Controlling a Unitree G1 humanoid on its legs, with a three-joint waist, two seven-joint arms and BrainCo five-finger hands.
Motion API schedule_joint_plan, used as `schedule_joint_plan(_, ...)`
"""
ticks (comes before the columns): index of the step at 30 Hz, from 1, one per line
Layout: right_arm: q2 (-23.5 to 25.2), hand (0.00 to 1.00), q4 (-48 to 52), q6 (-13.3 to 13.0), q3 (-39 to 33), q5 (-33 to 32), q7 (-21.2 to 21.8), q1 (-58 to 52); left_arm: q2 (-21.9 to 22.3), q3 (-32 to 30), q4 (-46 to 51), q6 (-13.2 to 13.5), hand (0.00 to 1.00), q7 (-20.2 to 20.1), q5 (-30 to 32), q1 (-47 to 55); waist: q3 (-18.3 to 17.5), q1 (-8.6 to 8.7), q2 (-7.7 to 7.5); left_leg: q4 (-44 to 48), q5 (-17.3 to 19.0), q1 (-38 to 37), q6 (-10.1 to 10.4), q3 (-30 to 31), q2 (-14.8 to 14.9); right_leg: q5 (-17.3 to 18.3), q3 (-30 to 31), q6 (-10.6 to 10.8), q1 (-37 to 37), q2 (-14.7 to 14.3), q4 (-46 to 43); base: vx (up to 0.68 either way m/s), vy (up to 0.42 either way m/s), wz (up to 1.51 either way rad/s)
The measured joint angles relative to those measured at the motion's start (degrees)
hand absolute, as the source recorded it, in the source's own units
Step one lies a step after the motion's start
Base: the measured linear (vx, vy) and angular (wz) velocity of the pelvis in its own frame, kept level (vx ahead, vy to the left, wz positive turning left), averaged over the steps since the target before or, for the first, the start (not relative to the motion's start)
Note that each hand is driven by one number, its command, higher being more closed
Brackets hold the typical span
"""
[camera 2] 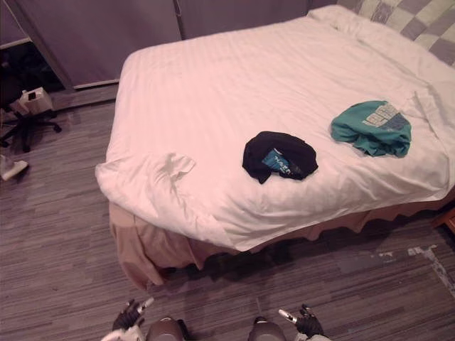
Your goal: Tidy the bed and pick cloth on bed and put in laundry
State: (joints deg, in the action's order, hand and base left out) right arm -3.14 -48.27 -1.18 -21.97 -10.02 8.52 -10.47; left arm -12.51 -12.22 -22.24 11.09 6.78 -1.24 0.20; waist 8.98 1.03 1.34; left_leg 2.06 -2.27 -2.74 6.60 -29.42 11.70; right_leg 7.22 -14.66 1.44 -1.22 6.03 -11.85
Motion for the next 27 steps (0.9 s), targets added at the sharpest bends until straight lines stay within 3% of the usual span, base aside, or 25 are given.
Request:
schedule_joint_plan(3, 0.4, 0.00, -0.9, -1.6, 0.0, 0.0, -0.9, -2.6, -7.6, 0.2, 11.5, 2.7, 0.00, -0.5, -0.2, -5.6, -2.3, 0.22, -0.08, -4.3, -0.8, -2.7, 0.4, 0.2, -1.5, 0.0, -1.2, 0.1, -2.8, 0.2, 1.9, 0.12, 0.052, 0.26)
schedule_joint_plan(7, 0.3, 0.00, -3.2, -1.5, -0.1, 0.6, -1.8, -3.3, -10.4, 0.2, 14.5, 4.8, 0.00, -0.8, -1.4, -9.7, -3.8, 0.41, 0.69, -6.0, -0.8, -2.5, 0.4, 0.2, -1.9, 0.0, -1.2, 0.1, -2.8, 0.1, 2.2, 0.04, 0.034, 0.14)
schedule_joint_plan(11, 0.3, 0.00, -4.6, -1.0, -0.2, 1.1, -1.9, -3.7, -13.5, 0.5, 13.1, 4.7, 0.00, -1.3, -3.4, -12.6, -4.0, 0.89, 0.68, -8.0, -1.7, -3.3, 0.5, -0.1, -2.3, 0.0, -0.4, 0.1, -2.8, -0.1, 2.3, 0.00, 0.009, 0.03)
schedule_joint_plan(13, 0.3, 0.00, -4.5, -0.6, -0.1, 1.1, -1.9, -4.1, -15.7, 1.5, 9.1, 3.6, 0.00, -2.3, -3.4, -14.9, -4.3, 1.19, 0.15, -8.0, -1.7, -3.1, 0.5, -1.1, -2.4, -0.1, 0.2, 0.2, -2.7, -0.1, 2.7, -0.07, 0.011, -0.06)
schedule_joint_plan(16, 0.0, 0.00, -4.5, 0.1, 0.4, 1.1, -1.8, -3.5, -17.2, 5.9, 1.1, -0.4, 0.00, -3.4, -2.2, -20.0, -4.2, 1.80, -0.69, -8.3, -2.0, -0.7, 0.1, -1.4, -2.7, -0.1, 2.0, 0.2, -0.4, -0.1, 2.9, -0.11, 0.014, -0.03)
schedule_joint_plan(18, -1.2, 0.00, -4.4, -0.1, 1.1, 0.8, -1.5, -0.3, -18.6, 10.3, -6.9, -4.8, 0.00, -3.6, 1.6, -27.2, -0.8, 2.41, -1.50, -8.1, -3.4, 3.0, -1.2, -1.5, -3.1, 0.0, 3.9, 0.2, 3.8, 0.1, 2.5, -0.19, 0.009, -0.03)
schedule_joint_plan(22, -4.2, 0.00, -2.3, -1.3, 3.0, -1.5, -1.9, 4.8, -19.0, 11.1, -17.5, -10.8, 0.00, -3.6, 4.6, -36.3, 6.0, 3.81, -1.60, -8.3, -5.4, 7.7, -2.2, -4.2, -2.2, -2.9, 5.9, 0.8, 9.8, -0.6, 3.2, -0.21, 0.004, -0.20)
schedule_joint_plan(25, -4.7, 0.00, 1.7, -2.3, 5.6, -2.4, -2.1, 5.6, -20.3, 11.9, -21.5, -13.3, 0.00, -3.6, 6.4, -40.9, 8.9, 4.11, -2.07, -8.3, -6.1, 10.2, -2.8, -7.1, -1.7, -5.4, 7.2, 0.8, 12.8, -0.9, 4.5, -0.09, 0.015, -0.34)
schedule_joint_plan(26, -4.7, 0.00, 3.1, -2.6, 7.0, -3.3, -2.3, 5.8, -21.0, 12.1, -22.5, -13.7, 1.00, -3.6, 7.1, -43.5, 10.2, 4.20, -2.40, -8.3, -6.3, 11.1, -2.9, -8.2, -1.6, -6.4, 7.6, 0.9, 13.8, -0.9, 4.9, -0.08, 0.025, -0.18)
schedule_joint_plan(27, -4.7, 0.00, 3.8, -2.6, 7.6, -3.7, -2.4, 5.9, -21.2, 12.1, -22.7, -13.8, 1.00, -3.6, 7.7, -44.7, 10.8, 4.22, -2.50, -8.3, -6.5, 11.5, -3.1, -8.7, -1.5, -6.8, 7.6, 0.8, 14.0, -1.0, 5.3, -0.04, 0.027, -0.10)
